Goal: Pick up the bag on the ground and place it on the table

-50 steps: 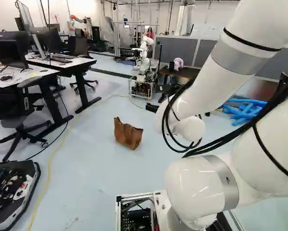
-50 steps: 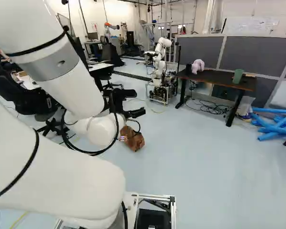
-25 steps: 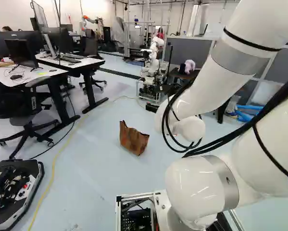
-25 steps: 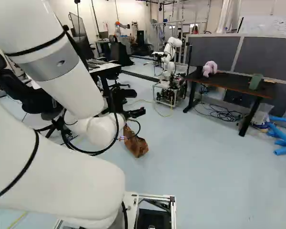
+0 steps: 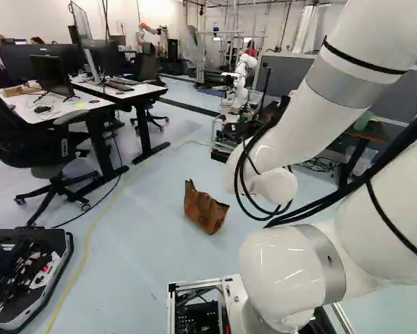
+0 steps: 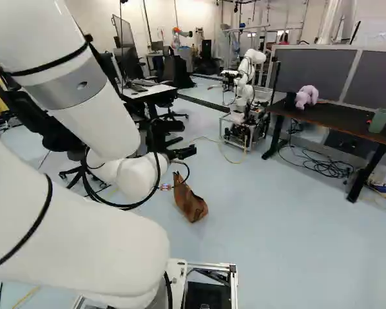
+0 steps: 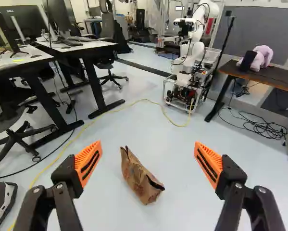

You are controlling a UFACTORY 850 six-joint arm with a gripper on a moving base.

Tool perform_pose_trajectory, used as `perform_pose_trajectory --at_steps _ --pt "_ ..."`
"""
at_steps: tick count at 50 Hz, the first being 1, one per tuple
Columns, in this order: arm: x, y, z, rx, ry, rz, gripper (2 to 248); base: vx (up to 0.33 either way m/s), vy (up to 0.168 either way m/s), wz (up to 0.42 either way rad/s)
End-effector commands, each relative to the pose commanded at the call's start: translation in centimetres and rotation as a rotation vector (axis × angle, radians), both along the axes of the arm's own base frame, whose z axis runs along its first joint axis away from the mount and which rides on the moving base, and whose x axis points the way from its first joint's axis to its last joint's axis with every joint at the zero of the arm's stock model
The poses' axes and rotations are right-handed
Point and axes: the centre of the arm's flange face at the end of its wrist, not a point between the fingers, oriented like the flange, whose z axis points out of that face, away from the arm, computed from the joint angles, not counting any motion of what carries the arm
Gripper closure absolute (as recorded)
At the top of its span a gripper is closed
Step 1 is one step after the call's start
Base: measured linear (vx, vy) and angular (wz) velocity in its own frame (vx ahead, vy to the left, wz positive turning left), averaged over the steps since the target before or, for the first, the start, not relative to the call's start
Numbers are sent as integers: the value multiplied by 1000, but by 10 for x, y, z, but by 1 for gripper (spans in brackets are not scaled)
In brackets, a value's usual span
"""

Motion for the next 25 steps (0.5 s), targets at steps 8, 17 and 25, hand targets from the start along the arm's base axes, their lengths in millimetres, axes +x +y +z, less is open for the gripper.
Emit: perform_pose_trajectory --at_steps 8,17,25 --pt "0 0 0 0 0 0 3 191 41 191" --pt "0 0 0 0 0 0 3 195 11 204" --pt "0 0 0 0 0 0 3 176 -14 205"
